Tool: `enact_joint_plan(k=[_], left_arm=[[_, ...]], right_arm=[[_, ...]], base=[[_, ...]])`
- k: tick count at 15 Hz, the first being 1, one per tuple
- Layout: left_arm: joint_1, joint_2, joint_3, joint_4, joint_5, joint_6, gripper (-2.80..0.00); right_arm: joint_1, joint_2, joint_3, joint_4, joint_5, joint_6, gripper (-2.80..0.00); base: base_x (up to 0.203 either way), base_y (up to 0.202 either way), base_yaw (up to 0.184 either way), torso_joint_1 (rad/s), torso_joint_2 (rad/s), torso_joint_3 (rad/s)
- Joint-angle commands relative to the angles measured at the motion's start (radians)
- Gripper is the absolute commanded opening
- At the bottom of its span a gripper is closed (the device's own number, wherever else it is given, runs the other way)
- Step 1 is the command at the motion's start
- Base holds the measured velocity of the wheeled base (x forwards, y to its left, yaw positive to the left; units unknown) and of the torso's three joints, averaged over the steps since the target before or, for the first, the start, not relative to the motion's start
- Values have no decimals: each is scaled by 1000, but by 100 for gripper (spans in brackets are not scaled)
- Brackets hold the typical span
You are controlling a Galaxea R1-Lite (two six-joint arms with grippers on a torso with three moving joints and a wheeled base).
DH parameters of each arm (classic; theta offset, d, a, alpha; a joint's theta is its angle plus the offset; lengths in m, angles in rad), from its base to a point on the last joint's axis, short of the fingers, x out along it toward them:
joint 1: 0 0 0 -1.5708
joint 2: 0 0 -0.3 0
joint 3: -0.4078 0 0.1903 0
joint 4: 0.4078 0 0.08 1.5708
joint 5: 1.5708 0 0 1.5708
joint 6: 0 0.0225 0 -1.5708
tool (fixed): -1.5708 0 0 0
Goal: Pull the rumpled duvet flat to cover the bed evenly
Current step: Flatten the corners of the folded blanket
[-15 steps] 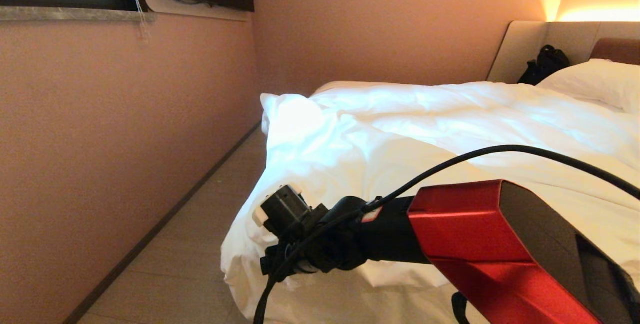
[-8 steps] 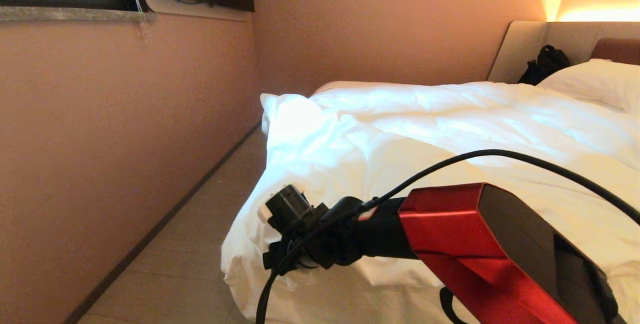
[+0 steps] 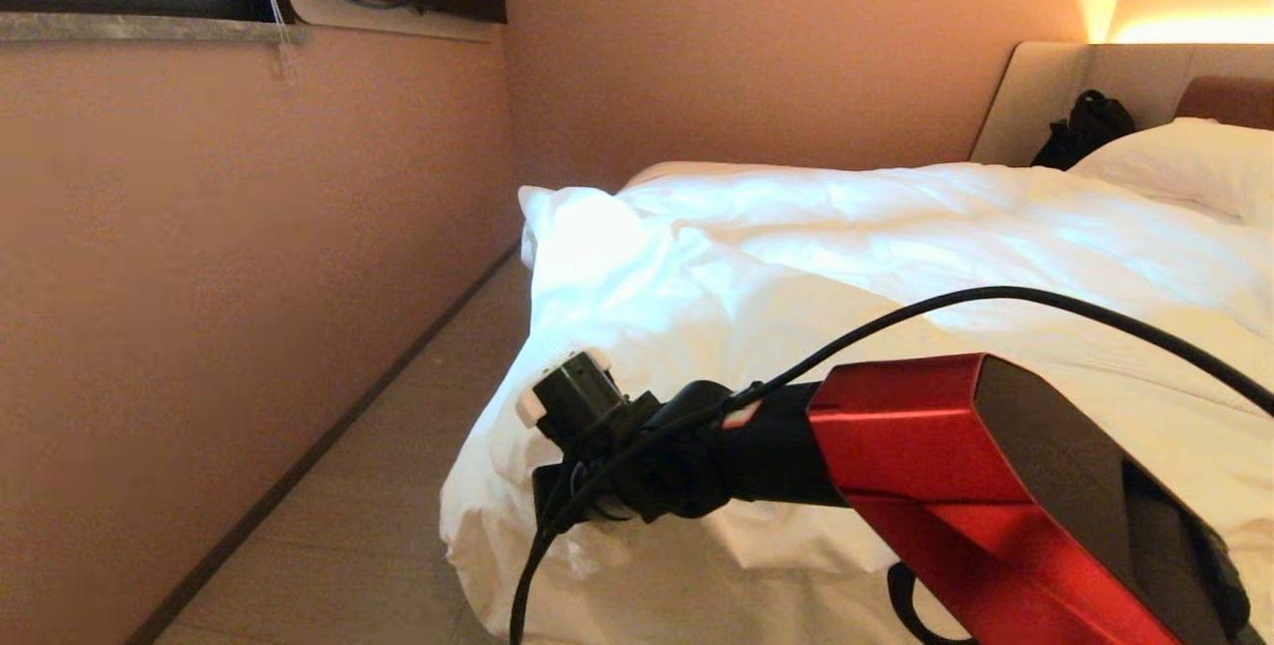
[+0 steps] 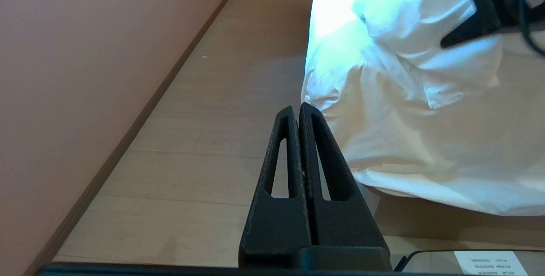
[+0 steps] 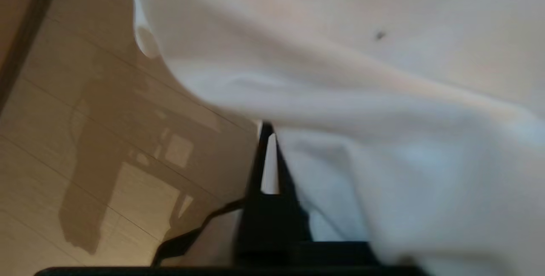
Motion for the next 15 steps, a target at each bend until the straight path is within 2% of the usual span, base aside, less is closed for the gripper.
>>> enact_joint_plan(k=[1, 7, 8, 11, 15], left_arm=[[0, 1, 0, 1, 0, 0, -280], [0, 1, 0, 1, 0, 0, -280], [0, 1, 0, 1, 0, 0, -280], [0, 1, 0, 1, 0, 0, -280], [0, 1, 0, 1, 0, 0, -280]], right_arm=[[2, -33, 0, 4, 0, 7, -280], [-5, -235, 0, 2, 68, 59, -280], [-29, -267, 0, 0, 71, 64, -280], [-167, -345, 0, -18, 73, 65, -280], [-327, -350, 1, -25, 75, 72, -280]], base=[[0, 0, 0, 0, 0, 0], [0, 0, 0, 0, 0, 0], [0, 0, 0, 0, 0, 0], [0, 0, 0, 0, 0, 0], [0, 0, 0, 0, 0, 0]])
